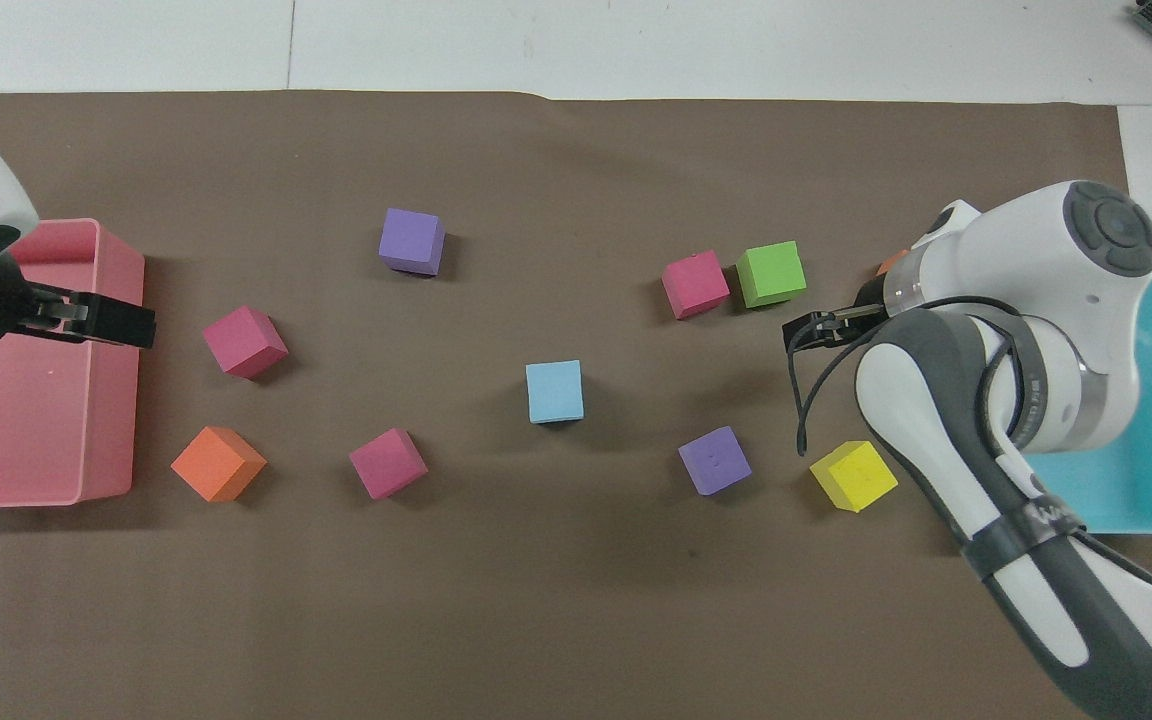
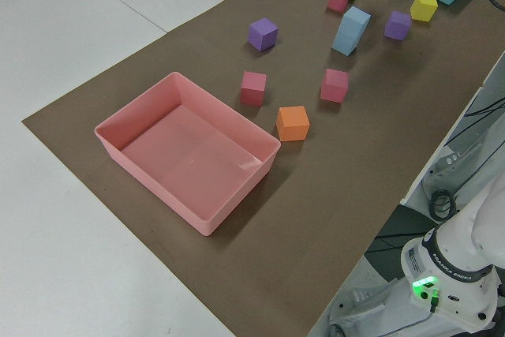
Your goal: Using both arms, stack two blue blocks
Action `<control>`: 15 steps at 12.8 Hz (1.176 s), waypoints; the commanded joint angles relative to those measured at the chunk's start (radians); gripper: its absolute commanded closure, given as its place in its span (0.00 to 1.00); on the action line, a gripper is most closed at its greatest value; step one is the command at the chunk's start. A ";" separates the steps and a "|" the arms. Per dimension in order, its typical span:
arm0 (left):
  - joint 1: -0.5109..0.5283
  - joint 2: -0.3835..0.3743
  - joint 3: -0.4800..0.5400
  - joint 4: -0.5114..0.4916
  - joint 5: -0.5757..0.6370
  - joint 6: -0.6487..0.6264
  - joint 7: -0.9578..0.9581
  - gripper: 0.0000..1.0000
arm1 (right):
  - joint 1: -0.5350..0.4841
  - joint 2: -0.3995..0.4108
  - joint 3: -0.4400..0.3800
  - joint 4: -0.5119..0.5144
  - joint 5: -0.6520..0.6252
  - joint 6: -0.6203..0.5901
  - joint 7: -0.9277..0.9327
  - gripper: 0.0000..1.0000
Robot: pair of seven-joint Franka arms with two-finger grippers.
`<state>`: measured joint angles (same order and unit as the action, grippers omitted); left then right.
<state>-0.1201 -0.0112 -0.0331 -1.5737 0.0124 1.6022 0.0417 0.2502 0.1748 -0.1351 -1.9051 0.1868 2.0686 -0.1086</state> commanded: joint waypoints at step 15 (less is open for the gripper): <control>0.005 -0.042 -0.024 0.017 -0.020 -0.180 0.003 0.00 | -0.255 -0.228 0.006 0.032 -0.155 -0.294 0.147 0.00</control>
<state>-0.1200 0.0223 -0.0555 -1.4579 0.0034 1.4102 0.0420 0.0125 -0.0193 -0.1407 -1.8637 0.0536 1.7966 0.0634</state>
